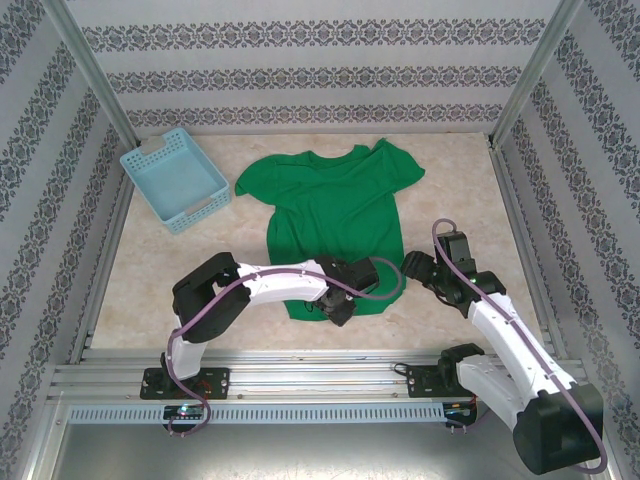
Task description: Fold the inside-out t-shirt
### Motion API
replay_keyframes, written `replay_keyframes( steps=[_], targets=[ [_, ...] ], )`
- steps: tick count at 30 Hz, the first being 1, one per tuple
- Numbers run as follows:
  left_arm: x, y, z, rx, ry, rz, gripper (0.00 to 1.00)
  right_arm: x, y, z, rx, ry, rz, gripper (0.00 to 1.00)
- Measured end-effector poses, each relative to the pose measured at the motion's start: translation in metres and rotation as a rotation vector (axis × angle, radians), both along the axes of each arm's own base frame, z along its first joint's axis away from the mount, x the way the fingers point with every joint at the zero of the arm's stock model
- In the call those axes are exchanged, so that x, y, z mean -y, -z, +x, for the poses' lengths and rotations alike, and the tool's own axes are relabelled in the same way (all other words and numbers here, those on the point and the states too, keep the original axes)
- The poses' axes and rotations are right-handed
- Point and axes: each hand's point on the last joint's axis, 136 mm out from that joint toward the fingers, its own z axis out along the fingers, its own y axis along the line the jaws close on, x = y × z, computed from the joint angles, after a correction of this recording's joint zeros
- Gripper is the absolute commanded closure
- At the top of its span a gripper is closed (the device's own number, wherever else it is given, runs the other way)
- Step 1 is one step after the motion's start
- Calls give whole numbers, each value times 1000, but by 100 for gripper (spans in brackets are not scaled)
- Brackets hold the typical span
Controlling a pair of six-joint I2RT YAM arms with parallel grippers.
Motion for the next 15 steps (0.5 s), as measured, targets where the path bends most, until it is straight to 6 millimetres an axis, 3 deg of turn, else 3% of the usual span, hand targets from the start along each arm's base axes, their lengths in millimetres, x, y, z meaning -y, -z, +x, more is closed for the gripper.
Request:
replay_keyframes(
  steps=[3, 9, 12, 15],
  targets=[
    [-1, 0, 4, 11, -13, -6, 86, 0, 4, 0, -18, 0, -4, 23],
    [-11, -5, 15, 61, -58, -47, 93, -1, 7, 1, -30, -4, -3, 22],
    [-11, -20, 23, 90, -83, -100, 100, -10, 4, 3, -12, -36, 9, 22],
    [-5, -45, 37, 131, -127, -197, 100, -33, -3, 4, 35, -121, 42, 23]
  ],
)
